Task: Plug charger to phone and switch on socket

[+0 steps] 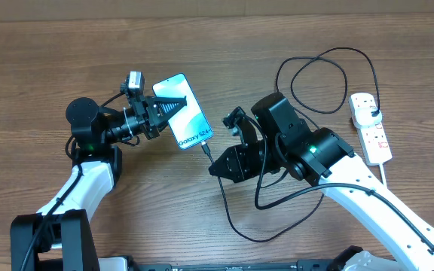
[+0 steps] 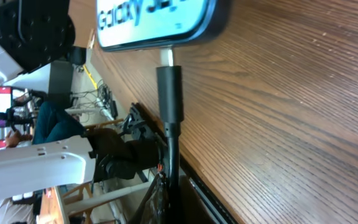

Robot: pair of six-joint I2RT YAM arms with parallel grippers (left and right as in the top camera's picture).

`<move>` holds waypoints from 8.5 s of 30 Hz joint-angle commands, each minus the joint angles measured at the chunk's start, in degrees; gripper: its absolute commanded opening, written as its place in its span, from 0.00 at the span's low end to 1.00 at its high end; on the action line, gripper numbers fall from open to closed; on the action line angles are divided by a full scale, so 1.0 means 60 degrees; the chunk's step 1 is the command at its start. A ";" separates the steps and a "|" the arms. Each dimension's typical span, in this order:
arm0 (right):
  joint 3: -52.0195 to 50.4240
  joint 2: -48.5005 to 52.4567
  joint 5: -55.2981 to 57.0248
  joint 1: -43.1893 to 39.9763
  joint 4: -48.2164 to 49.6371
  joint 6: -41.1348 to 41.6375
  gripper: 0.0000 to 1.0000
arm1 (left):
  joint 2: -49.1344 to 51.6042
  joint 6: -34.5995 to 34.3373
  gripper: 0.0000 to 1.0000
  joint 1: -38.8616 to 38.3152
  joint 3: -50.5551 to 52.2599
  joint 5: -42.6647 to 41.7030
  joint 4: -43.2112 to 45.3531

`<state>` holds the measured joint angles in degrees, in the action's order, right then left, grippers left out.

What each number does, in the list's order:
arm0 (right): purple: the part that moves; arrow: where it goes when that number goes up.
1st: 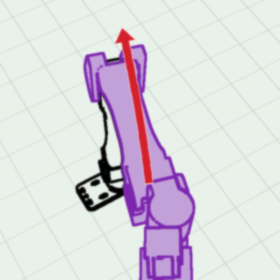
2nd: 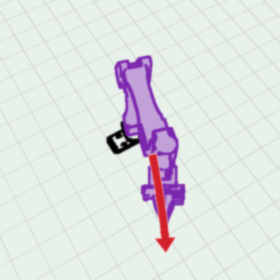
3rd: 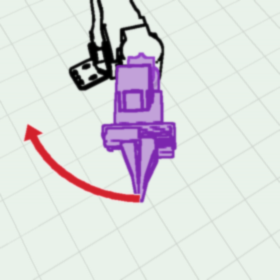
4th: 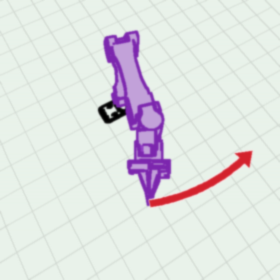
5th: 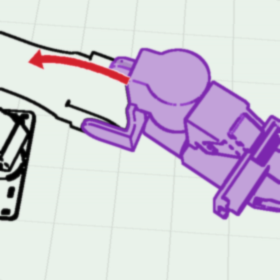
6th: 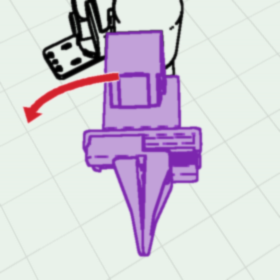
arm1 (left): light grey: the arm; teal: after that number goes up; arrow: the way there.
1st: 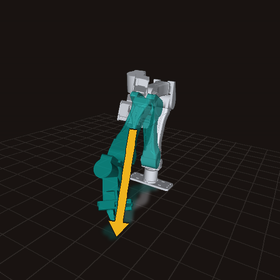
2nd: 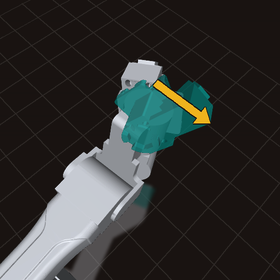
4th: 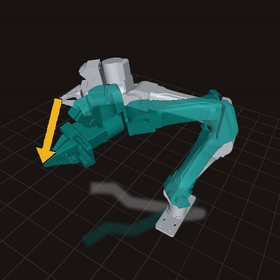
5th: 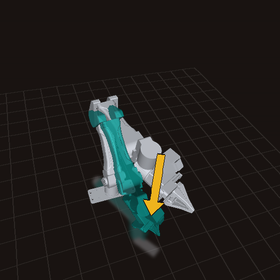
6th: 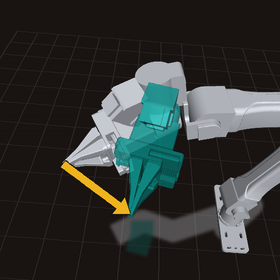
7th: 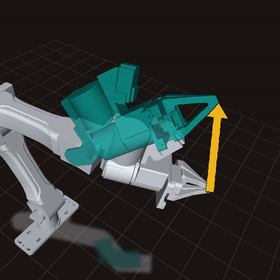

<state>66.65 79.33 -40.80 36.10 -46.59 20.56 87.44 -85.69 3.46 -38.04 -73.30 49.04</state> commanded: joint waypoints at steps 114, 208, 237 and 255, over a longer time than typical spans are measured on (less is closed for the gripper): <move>0.0189 -0.0025 -0.2004 -0.0645 0.0474 0.0572 0.04 | -0.0073 -0.1869 0.04 -0.0219 -0.0240 0.0710 0.0947; 0.0189 0.0211 -0.2142 -0.0645 0.0557 0.0295 0.04 | -0.0073 -0.1191 0.04 -0.0208 -0.0240 0.0452 0.0943; 0.0189 0.0211 -0.1963 -0.0645 0.0401 0.0295 0.04 | -0.0073 -0.1188 0.04 -0.0211 -0.0240 0.0288 0.0943; 0.0189 0.0251 -0.1963 -0.0645 0.0579 0.0321 0.04 | -0.0073 -0.1188 0.04 -0.0219 -0.0240 0.0321 0.0943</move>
<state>66.65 80.64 -52.95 31.97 -43.75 22.81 87.44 -92.86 2.61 -38.09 -70.46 54.02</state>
